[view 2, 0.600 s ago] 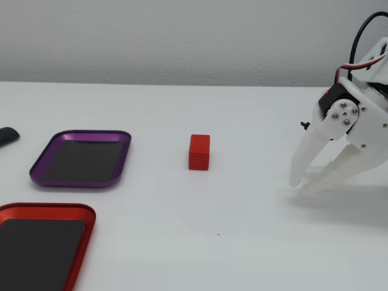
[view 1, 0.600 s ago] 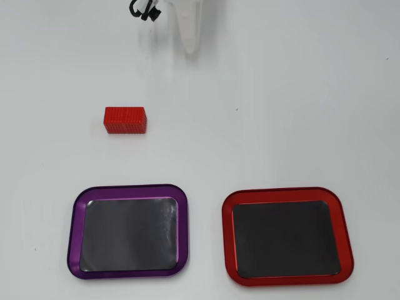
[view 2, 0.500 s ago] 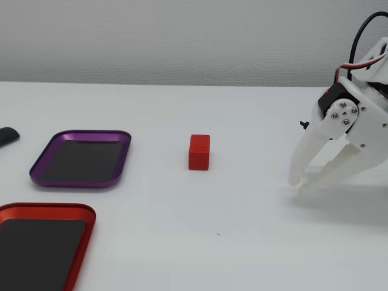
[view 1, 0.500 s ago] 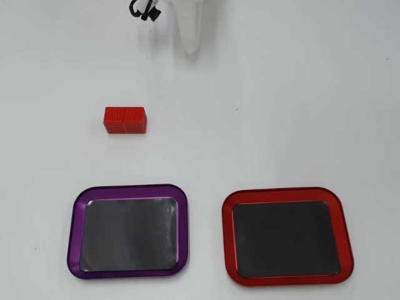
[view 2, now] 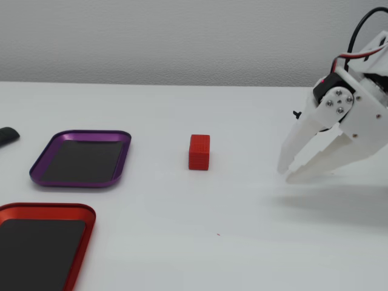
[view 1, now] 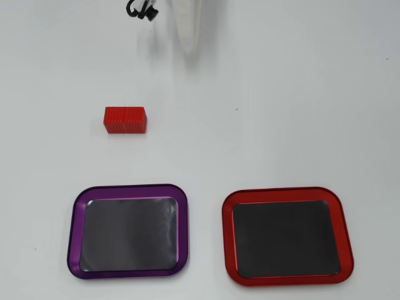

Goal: Grasp a red block and put it in the left red dish.

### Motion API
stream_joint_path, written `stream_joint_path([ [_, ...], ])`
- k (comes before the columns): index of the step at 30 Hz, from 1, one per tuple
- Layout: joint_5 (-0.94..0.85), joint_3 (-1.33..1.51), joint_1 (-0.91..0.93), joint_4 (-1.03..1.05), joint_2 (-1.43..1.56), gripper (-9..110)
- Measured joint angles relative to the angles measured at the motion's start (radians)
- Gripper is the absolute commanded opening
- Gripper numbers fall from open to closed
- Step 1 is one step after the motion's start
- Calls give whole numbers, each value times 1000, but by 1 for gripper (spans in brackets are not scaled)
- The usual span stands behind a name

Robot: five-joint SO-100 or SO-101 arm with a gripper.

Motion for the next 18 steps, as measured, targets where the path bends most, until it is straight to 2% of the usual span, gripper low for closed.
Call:
stream_joint_path([
  [4,0,-160,-6,-17,-9,1],
  [8,0,-299,-6,-8,-75,9],
  [18,0,-626,2,163,-623,23],
])
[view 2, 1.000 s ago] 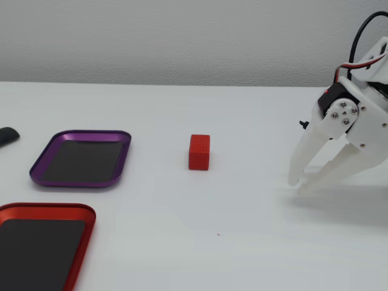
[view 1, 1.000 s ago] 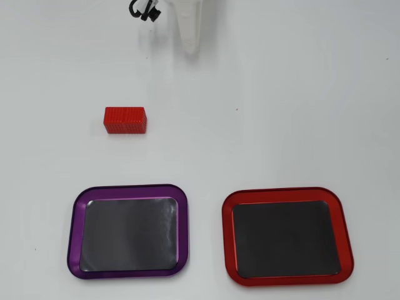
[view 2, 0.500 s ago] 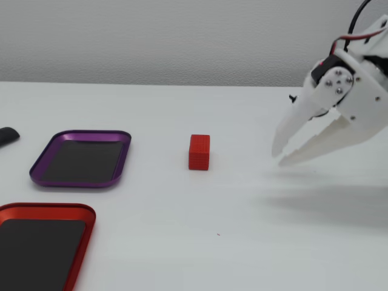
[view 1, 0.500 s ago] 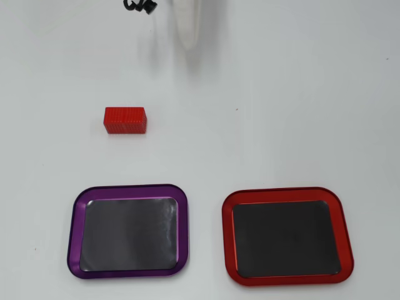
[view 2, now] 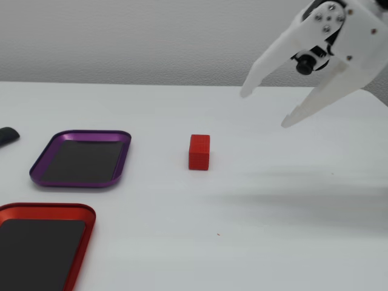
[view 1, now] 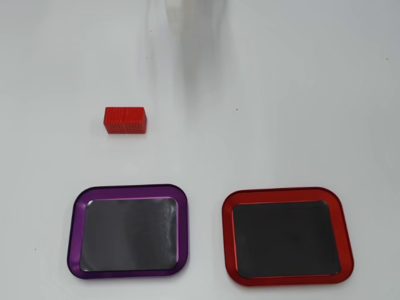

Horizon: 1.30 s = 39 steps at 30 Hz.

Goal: Grasp a red block and put it in the left red dish.

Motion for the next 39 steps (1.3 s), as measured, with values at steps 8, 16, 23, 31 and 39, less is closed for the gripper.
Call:
stream_joint_path([
  [8,-2,-298,176,118,-433,24],
  [16,-183,-376,295,66,-663,24],
  [23,-262,-382,288,-101,-785,24],
  [31,-268,-456,288,-224,-950,24],
  [39,-270,-615,301,-225,-1152,24],
])
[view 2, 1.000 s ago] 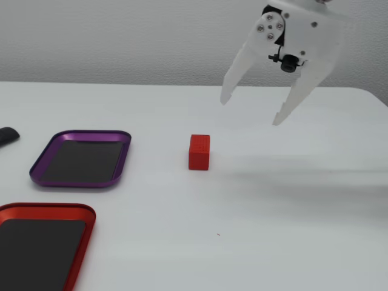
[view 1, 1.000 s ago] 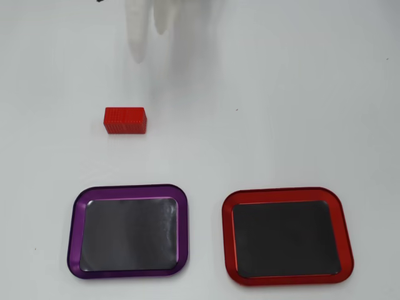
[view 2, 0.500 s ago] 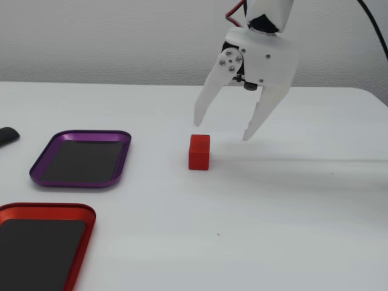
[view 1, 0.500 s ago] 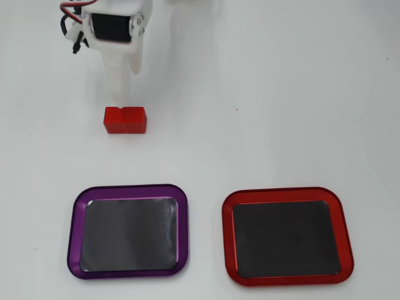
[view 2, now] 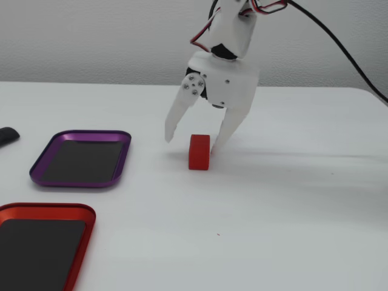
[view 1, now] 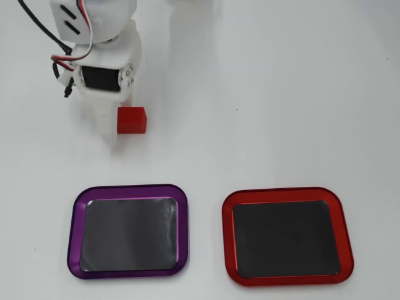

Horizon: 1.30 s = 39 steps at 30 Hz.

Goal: Grasp a red block and put it in the left red dish.

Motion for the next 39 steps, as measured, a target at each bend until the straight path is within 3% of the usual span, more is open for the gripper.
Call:
stream_joint_path([
  [7,0,-29,3,0,-52,22],
  [14,0,-34,3,0,-52,-1],
  [24,6,-178,15,78,-51,-1],
  [32,8,-319,18,270,270,-1],
  [39,11,-184,-109,281,629,-1],
])
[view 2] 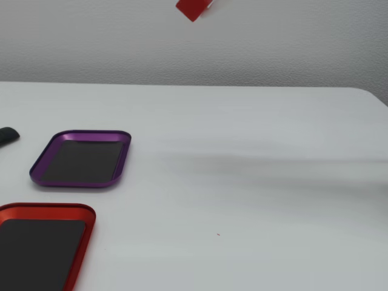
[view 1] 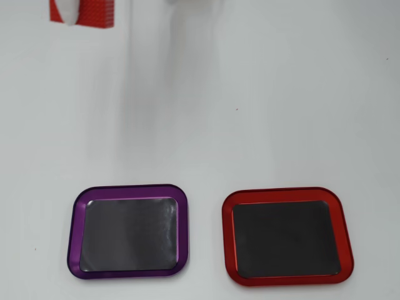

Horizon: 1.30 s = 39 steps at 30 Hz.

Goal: Grasp a red block and put it in the left red dish.

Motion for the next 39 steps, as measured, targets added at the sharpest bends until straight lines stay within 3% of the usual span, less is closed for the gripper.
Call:
stream_joint_path([
  [3,6,130,-121,-84,94,-1],
  [8,86,364,-267,-399,169,-1],
  [13,101,526,-393,-733,152,-1],
  [17,101,545,-426,-888,35,-1],
  [29,107,291,-439,-1014,-512,-1],
  [39,184,69,-431,-1014,-729,0],
])
